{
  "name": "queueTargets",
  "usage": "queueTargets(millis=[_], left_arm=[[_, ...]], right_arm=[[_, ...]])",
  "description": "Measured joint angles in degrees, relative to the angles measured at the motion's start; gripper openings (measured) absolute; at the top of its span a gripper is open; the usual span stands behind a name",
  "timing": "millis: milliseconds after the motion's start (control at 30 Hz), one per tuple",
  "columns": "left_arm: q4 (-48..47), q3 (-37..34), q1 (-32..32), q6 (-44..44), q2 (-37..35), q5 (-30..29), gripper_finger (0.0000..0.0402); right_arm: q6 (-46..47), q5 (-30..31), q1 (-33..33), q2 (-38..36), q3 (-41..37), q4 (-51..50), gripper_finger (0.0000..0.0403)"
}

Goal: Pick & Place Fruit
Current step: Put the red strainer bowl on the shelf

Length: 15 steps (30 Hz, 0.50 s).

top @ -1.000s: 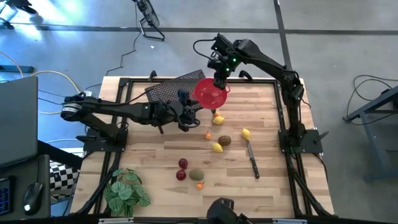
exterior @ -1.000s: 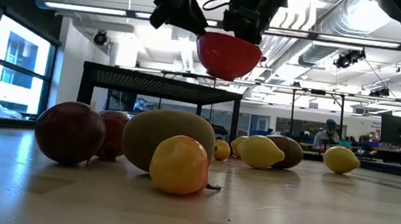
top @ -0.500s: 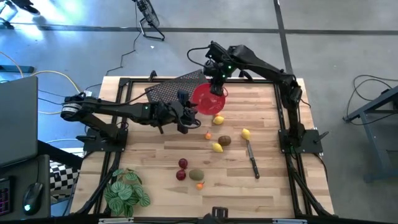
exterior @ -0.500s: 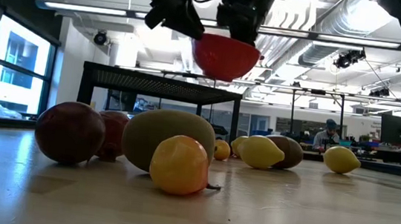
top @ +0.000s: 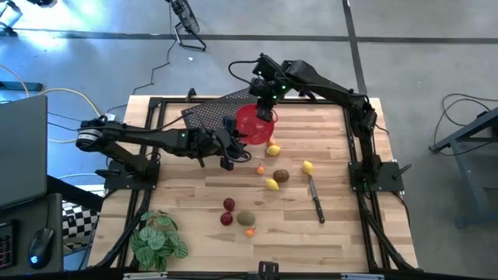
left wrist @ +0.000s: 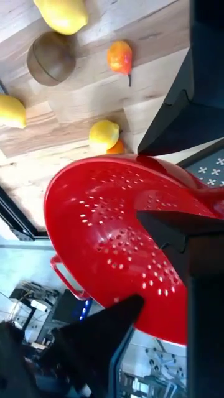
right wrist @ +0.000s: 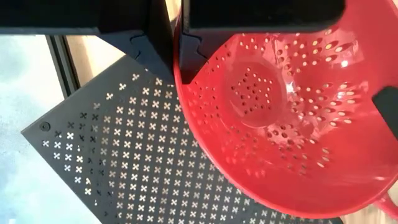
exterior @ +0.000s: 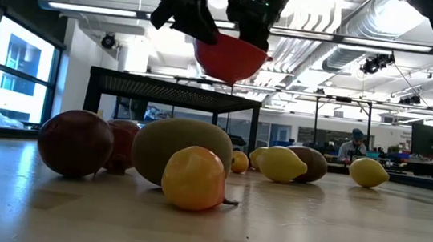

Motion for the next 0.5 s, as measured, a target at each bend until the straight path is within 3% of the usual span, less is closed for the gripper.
queueTargets(millis=[500], left_arm=[[-0.1,0.0,0.0,-0.6,2.8,-1.3,0.0132]], right_arm=[[0.0,0.2,-0.1,0.2,-0.1,1.4,0.0004]])
